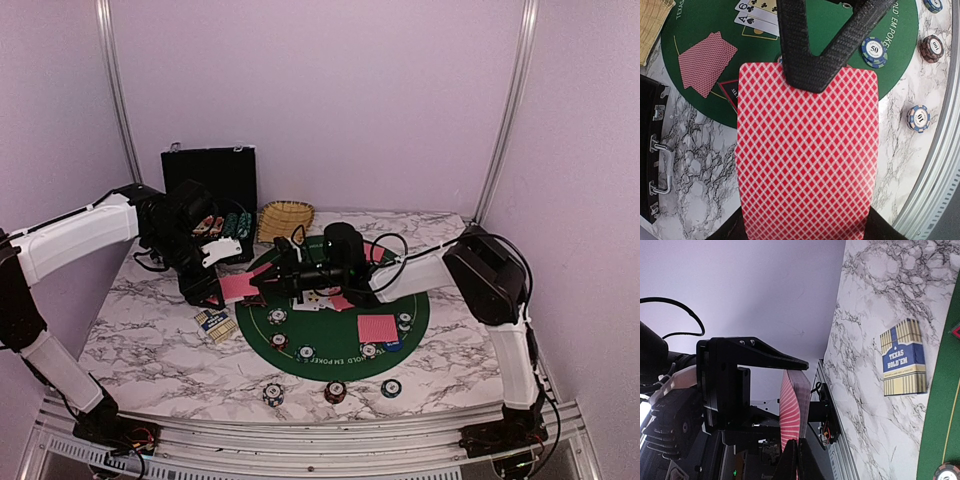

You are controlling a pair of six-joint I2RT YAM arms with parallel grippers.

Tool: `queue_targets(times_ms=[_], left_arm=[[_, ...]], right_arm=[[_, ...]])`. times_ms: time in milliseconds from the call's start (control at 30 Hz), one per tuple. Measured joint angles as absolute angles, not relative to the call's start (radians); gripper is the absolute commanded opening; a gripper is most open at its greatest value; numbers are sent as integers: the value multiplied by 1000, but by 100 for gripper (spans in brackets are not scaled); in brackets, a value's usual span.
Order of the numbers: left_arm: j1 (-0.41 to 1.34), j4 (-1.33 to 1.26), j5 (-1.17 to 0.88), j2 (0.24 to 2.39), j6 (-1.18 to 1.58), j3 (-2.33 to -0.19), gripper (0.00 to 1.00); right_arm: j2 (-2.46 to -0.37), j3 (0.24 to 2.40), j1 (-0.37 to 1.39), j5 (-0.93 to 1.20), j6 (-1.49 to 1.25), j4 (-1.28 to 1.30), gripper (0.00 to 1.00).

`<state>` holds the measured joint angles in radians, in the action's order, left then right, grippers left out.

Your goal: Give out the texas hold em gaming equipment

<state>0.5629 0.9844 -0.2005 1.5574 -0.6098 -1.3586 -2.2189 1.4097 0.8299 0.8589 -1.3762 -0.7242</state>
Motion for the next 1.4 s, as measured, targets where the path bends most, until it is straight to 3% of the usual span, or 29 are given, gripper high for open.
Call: queue_targets(times_ms=[533, 933, 1400], left_arm=[[562, 974, -200, 1557, -610, -1346, 0], [562, 974, -195, 1557, -610, -1326, 0], [545, 965, -190, 1544, -609, -1252, 0]], right_arm=[[-2163, 1318, 791, 875, -1415, -786, 0], [-1991, 1093, 612, 906, -1365, -760, 0], [-1863, 1005, 309, 835, -886, -220, 0]])
